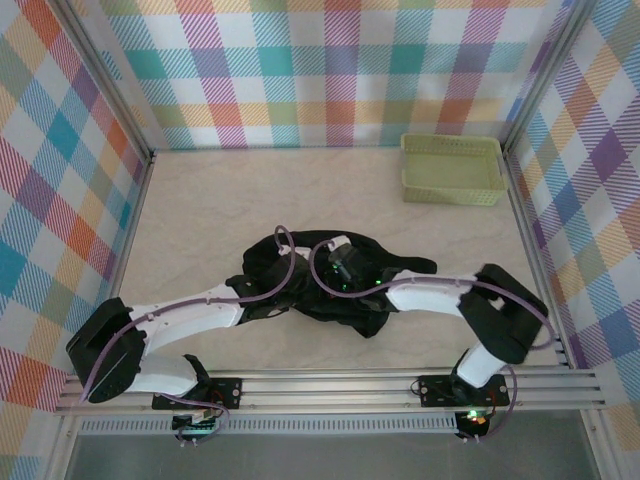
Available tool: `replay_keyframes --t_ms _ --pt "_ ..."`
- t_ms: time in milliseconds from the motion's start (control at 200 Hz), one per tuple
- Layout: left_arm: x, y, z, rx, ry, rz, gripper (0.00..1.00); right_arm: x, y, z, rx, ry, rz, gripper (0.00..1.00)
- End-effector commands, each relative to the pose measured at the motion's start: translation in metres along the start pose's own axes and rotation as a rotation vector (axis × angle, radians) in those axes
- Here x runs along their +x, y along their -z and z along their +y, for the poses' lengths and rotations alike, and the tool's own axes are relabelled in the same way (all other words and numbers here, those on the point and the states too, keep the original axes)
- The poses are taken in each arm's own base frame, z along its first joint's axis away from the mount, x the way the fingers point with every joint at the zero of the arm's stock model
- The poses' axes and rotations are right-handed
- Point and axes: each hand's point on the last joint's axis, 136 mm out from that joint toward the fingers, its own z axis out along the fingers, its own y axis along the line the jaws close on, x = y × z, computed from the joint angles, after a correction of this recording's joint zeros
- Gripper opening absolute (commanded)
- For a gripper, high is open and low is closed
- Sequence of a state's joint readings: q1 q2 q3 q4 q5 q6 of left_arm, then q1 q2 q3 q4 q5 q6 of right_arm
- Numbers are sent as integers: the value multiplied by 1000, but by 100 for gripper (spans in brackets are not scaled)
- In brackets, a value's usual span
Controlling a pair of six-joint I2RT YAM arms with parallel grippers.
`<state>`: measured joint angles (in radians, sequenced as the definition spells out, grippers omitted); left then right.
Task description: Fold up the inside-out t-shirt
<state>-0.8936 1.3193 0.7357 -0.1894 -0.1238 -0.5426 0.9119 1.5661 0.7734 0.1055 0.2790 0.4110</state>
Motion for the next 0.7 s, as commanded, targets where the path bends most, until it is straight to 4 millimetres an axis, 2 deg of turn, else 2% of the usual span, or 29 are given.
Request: replay_keyframes --t_ms 0,155,275,505,695 --pt "-9 6 14 -45 42 -23 25 7 25 -1 -37 -40 13 0" --pt "-17 7 19 -57 59 -32 27 27 48 8 -110 -46 74 0" --pt "-21 6 20 -65 62 -31 28 33 65 9 -141 -64 79 0" --pt "-22 -6 25 -97 72 10 32 32 103 12 -219 -77 58 0" --pt "-20 -23 40 -139 110 51 46 18 146 10 -279 -97 -50 0"
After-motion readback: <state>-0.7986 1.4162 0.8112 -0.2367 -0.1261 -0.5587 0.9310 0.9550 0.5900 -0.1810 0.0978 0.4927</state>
